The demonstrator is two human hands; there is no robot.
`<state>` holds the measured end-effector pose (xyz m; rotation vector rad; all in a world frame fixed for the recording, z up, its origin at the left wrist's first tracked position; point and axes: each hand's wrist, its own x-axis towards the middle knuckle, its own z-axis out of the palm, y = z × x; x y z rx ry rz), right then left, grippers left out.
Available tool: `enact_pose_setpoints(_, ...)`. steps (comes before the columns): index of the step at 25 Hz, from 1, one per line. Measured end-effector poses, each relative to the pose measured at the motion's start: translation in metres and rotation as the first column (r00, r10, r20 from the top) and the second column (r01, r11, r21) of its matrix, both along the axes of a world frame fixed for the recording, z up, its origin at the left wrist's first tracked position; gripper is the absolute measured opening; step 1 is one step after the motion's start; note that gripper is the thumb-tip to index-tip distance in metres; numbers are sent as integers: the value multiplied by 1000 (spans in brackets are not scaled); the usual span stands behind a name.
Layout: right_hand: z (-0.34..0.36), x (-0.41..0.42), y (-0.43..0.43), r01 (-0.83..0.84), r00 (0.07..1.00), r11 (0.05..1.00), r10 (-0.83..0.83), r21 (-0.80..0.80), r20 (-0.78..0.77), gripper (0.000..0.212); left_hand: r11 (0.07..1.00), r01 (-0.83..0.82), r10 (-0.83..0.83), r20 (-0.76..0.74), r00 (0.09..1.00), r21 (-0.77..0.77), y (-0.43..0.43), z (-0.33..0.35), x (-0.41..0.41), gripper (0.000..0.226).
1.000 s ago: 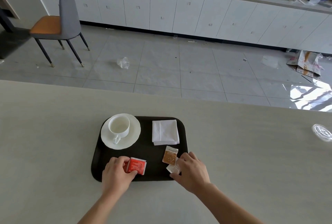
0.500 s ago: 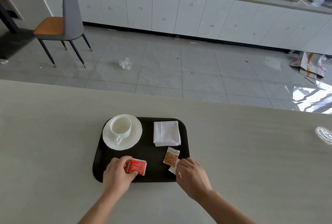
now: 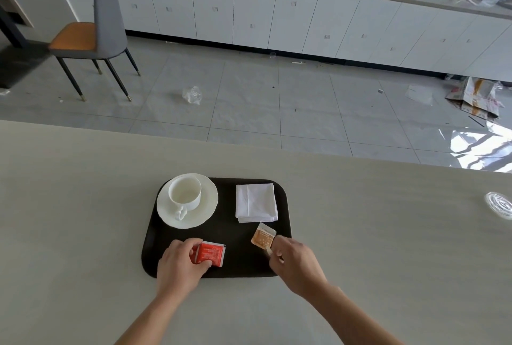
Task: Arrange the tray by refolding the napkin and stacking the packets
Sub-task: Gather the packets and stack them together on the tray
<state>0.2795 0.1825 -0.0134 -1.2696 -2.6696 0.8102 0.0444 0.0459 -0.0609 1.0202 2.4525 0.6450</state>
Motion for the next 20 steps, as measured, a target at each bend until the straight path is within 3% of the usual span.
enact_pose_setpoints(3,10,-5,20,203,970,954,-227,-219,-89,8,1000,-1,1,-7,1000,-10,1,-1,-1,53)
enact_pose_setpoints(7,7,-23,49,249,960,899,-279,-359,-32,14,1000,4,-4,-8,1000,-10,0,1,-1,53)
enact_pose_setpoints(10,-2,-32,55,199,979,942,-204,-269,13,12,1000,11,-11,-10,1000,-16,0,0,0,55)
enact_pose_setpoints(13,-12,-31,54,165,983,982,-155,-93,101,27,1000,8,-8,-5,1000,-14,-1,1,0,56)
enact_pose_setpoints(20,-22,-38,42,93,973,996,-89,-7,213,27,1000,9,-9,-7,1000,-14,-2,1,1,57)
